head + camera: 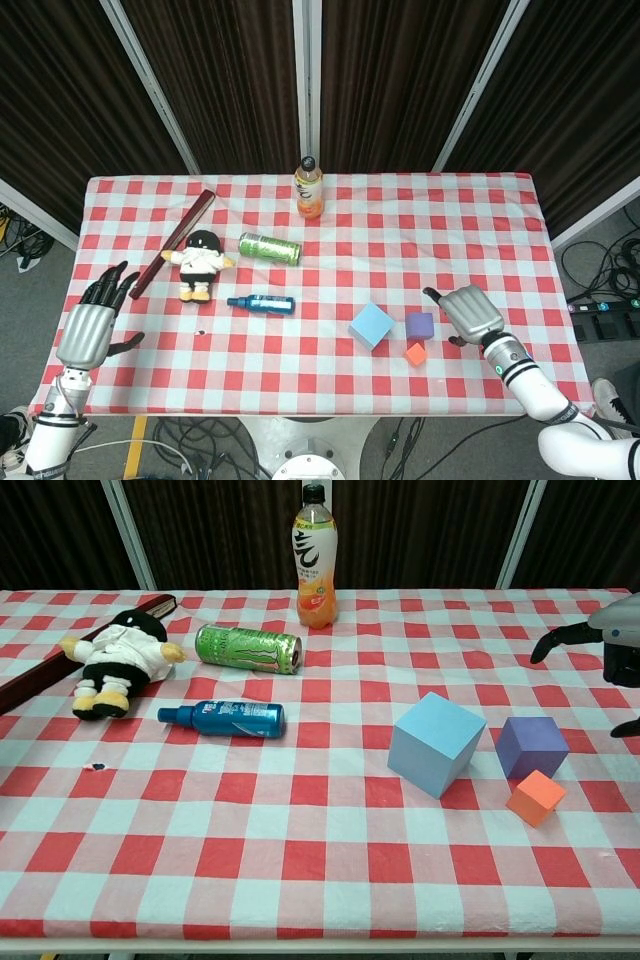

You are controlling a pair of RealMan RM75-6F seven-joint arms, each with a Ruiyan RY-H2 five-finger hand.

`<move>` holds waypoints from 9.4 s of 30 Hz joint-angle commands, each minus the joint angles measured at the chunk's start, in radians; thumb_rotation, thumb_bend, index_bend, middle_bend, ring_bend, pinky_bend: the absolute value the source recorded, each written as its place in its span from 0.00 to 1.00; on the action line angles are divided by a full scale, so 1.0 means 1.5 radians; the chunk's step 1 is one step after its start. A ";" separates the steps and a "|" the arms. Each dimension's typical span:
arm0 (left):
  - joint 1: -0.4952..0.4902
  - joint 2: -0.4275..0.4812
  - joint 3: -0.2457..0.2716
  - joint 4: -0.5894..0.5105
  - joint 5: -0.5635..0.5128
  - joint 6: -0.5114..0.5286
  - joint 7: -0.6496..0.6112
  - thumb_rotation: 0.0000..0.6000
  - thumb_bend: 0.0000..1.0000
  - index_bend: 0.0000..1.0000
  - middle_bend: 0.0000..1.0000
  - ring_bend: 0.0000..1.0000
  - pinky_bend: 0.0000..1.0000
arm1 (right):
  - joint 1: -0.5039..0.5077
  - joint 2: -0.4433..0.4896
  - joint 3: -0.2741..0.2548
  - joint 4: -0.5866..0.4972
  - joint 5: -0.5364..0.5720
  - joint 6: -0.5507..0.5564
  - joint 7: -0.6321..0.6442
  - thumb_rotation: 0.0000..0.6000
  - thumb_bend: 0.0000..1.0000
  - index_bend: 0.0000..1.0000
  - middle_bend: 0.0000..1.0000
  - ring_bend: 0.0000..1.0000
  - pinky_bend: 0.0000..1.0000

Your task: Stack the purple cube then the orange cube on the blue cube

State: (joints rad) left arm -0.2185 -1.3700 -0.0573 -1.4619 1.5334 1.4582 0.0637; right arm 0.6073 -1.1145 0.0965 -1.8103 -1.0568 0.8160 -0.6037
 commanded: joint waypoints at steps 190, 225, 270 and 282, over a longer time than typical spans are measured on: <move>-0.004 -0.044 -0.013 0.181 -0.067 -0.067 -0.138 1.00 0.00 0.16 0.11 0.08 0.21 | 0.372 -0.050 -0.145 0.273 -0.517 -0.085 0.654 1.00 0.06 0.54 1.00 0.94 0.87; -0.004 -0.047 -0.014 0.185 -0.069 -0.073 -0.140 1.00 0.00 0.16 0.11 0.08 0.21 | 0.381 -0.033 -0.158 0.242 -0.475 -0.122 0.613 1.00 0.00 0.22 1.00 0.94 0.87; -0.003 -0.040 -0.008 0.151 -0.047 -0.049 -0.117 1.00 0.00 0.16 0.11 0.08 0.21 | 0.121 0.056 -0.152 0.031 -0.273 -0.062 0.266 1.00 0.08 0.43 1.00 0.94 0.87; -0.001 -0.036 -0.009 0.140 -0.040 -0.037 -0.119 1.00 0.00 0.16 0.11 0.08 0.21 | 0.100 -0.015 -0.141 0.087 -0.249 -0.068 0.231 1.00 0.09 0.40 1.00 0.94 0.87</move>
State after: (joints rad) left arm -0.2207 -1.4234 -0.0703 -1.2519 1.4737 1.4027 -0.1139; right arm 0.7609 -1.1316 -0.1185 -1.6845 -1.4332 0.7139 -0.2554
